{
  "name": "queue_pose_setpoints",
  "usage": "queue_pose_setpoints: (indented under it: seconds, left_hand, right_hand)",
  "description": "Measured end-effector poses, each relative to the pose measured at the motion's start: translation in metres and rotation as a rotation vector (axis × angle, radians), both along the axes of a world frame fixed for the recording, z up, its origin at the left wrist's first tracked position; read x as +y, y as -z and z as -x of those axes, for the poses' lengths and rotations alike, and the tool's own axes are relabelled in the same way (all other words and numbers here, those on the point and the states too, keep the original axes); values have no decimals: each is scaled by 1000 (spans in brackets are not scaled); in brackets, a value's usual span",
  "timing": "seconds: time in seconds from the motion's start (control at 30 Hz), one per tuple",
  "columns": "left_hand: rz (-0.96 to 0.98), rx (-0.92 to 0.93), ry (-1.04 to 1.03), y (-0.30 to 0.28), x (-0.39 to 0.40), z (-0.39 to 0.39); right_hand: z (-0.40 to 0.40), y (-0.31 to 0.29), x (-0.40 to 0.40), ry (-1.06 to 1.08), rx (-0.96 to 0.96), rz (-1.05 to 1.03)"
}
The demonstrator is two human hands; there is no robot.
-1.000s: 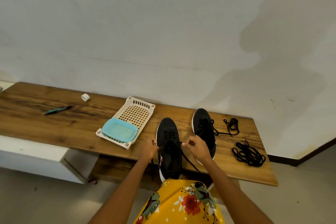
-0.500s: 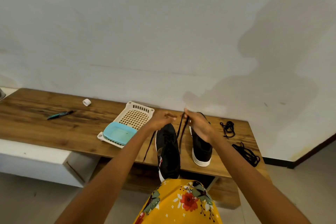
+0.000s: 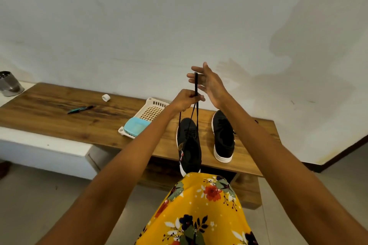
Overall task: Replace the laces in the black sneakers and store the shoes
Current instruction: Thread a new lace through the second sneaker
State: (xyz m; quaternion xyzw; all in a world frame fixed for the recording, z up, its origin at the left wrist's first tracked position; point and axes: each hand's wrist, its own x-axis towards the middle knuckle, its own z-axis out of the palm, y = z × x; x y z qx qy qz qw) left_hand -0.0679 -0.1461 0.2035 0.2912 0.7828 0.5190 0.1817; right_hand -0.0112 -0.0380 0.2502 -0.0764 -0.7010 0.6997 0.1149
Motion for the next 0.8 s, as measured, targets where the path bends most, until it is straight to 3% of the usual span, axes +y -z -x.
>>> queue_pose_setpoints:
  seconds: [0.17, 0.3, 0.33, 0.47, 0.6, 0.67, 0.77, 0.8]
  left_hand:
    - [-21, -132, -58, -2, -4, 5]
    - [-54, -190, -29, -3, -12, 7]
    - [-57, -198, -38, -3, -15, 9]
    - [-4, -226, 49, -7, -27, 18]
    - [55, -264, 92, -7, -30, 24]
    - [293, -130, 114, -11, -32, 31]
    - [931, 105, 241, -30, -37, 37]
    - [1061, 129, 258, -39, -37, 37]
  right_hand:
    - [-4, 50, -1, 180, -245, -137]
    - [-14, 77, -6, 181, -217, 199]
    - [-17, 81, -7, 156, -216, 159]
    - [-23, 94, -13, -43, -215, -397]
    - [-13, 100, -9, 43, -198, -478]
    - [-11, 102, -6, 161, -202, -360]
    - [-13, 105, 0, 287, -204, -190]
    - [-13, 104, 0, 264, -225, -188]
